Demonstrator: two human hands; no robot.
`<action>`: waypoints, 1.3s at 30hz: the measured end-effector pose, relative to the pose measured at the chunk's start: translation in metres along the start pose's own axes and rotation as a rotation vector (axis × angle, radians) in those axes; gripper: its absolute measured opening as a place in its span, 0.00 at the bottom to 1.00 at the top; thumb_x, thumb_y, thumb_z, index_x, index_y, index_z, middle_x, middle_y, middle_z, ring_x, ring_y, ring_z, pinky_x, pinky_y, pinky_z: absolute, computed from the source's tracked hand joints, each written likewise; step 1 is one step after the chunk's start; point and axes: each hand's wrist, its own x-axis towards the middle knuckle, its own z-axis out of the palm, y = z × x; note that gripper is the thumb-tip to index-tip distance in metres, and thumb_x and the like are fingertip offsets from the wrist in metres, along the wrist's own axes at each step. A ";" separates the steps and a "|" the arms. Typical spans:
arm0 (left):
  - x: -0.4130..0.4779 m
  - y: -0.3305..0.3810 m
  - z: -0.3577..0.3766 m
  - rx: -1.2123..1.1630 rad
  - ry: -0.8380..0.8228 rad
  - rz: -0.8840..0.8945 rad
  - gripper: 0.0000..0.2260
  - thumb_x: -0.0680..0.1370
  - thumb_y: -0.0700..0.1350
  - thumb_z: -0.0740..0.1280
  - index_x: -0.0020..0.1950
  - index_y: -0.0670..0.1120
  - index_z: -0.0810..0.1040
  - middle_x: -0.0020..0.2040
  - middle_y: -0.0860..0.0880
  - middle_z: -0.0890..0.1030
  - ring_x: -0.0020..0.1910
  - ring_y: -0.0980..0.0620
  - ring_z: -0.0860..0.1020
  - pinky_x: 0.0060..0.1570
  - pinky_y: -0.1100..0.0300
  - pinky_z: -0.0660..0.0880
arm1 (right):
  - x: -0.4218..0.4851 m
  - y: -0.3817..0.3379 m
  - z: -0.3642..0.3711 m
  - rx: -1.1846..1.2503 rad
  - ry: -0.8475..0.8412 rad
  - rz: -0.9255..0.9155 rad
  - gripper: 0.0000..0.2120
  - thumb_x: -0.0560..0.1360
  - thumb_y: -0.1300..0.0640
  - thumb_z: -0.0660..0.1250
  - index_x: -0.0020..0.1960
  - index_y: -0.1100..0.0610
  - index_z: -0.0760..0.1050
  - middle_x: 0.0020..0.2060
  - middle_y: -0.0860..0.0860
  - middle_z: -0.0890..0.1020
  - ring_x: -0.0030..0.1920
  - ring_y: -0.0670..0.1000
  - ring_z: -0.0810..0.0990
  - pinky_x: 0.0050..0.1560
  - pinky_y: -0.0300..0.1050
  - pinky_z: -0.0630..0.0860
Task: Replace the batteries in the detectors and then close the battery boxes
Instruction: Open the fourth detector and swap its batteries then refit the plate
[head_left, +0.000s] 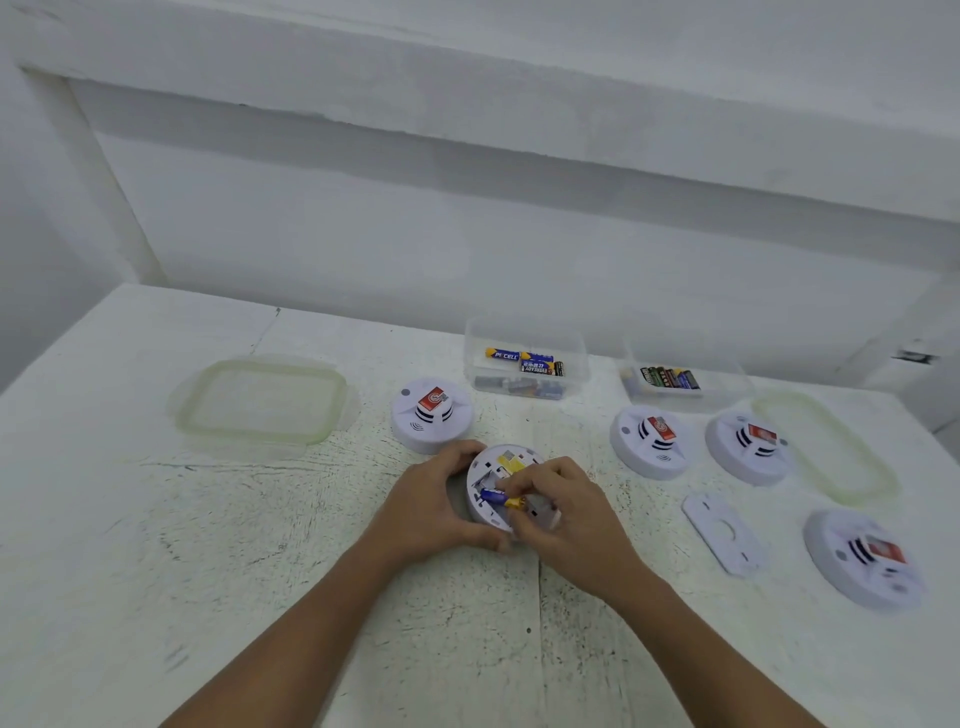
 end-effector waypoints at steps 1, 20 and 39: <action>0.000 -0.001 -0.001 -0.003 -0.010 -0.006 0.38 0.54 0.53 0.84 0.60 0.59 0.71 0.52 0.67 0.80 0.52 0.69 0.77 0.47 0.79 0.69 | 0.000 0.002 -0.002 0.010 -0.013 -0.003 0.09 0.71 0.55 0.72 0.49 0.45 0.79 0.45 0.39 0.75 0.51 0.40 0.74 0.49 0.26 0.68; 0.005 -0.010 -0.010 -0.022 0.002 -0.063 0.38 0.54 0.53 0.83 0.63 0.58 0.77 0.54 0.67 0.80 0.56 0.71 0.75 0.58 0.68 0.71 | 0.020 0.011 -0.023 -0.002 -0.297 0.031 0.11 0.72 0.50 0.72 0.52 0.38 0.80 0.51 0.43 0.76 0.52 0.37 0.73 0.49 0.30 0.69; 0.008 -0.011 -0.010 0.000 0.012 -0.047 0.37 0.54 0.55 0.83 0.62 0.56 0.79 0.53 0.66 0.81 0.55 0.70 0.77 0.57 0.69 0.72 | 0.023 0.017 -0.017 0.026 -0.306 -0.039 0.10 0.71 0.58 0.73 0.51 0.47 0.83 0.47 0.36 0.80 0.57 0.40 0.71 0.51 0.27 0.71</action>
